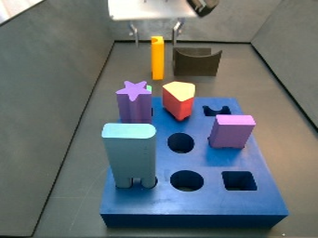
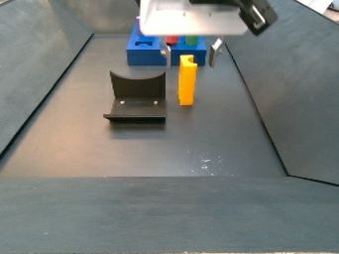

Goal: Pick up the arch object. Move up. Rotate the arch object. Move to above the board. Insert the arch object.
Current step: Pick up the arch object.

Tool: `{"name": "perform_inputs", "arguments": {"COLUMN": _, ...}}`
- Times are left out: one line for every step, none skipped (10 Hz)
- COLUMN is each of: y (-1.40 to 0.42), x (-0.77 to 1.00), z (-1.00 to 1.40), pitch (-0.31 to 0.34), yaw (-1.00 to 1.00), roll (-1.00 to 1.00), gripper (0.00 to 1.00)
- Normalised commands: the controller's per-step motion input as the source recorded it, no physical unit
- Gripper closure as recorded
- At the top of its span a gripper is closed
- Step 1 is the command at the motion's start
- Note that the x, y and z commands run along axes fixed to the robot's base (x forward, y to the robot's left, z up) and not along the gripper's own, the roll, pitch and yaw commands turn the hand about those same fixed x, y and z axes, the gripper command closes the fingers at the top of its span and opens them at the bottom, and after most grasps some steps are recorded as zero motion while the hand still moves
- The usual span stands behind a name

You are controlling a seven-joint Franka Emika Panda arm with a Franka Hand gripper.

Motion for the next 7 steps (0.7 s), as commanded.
{"name": "perform_inputs", "arguments": {"y": 0.00, "x": -0.09, "z": -0.37, "pitch": -0.093, "yaw": 0.00, "roll": 0.00, "gripper": 0.00}}
{"name": "perform_inputs", "arguments": {"y": 0.00, "x": -0.05, "z": -0.34, "pitch": -0.090, "yaw": 0.00, "roll": 0.00, "gripper": 0.00}}
{"name": "perform_inputs", "arguments": {"y": 0.00, "x": 0.00, "z": -0.29, "pitch": -0.060, "yaw": 0.00, "roll": 0.00, "gripper": 0.00}}
{"name": "perform_inputs", "arguments": {"y": -0.01, "x": 0.00, "z": -0.08, "pitch": 0.000, "yaw": 0.00, "roll": 0.01, "gripper": 0.00}}
{"name": "perform_inputs", "arguments": {"y": 0.00, "x": 0.00, "z": 0.00, "pitch": 0.000, "yaw": 0.00, "roll": 0.00, "gripper": 0.00}}
{"name": "perform_inputs", "arguments": {"y": 0.00, "x": 0.00, "z": 0.00, "pitch": 0.000, "yaw": 0.00, "roll": 0.00, "gripper": 1.00}}
{"name": "perform_inputs", "arguments": {"y": 0.00, "x": 0.00, "z": 0.00, "pitch": 0.000, "yaw": 0.00, "roll": 0.00, "gripper": 1.00}}
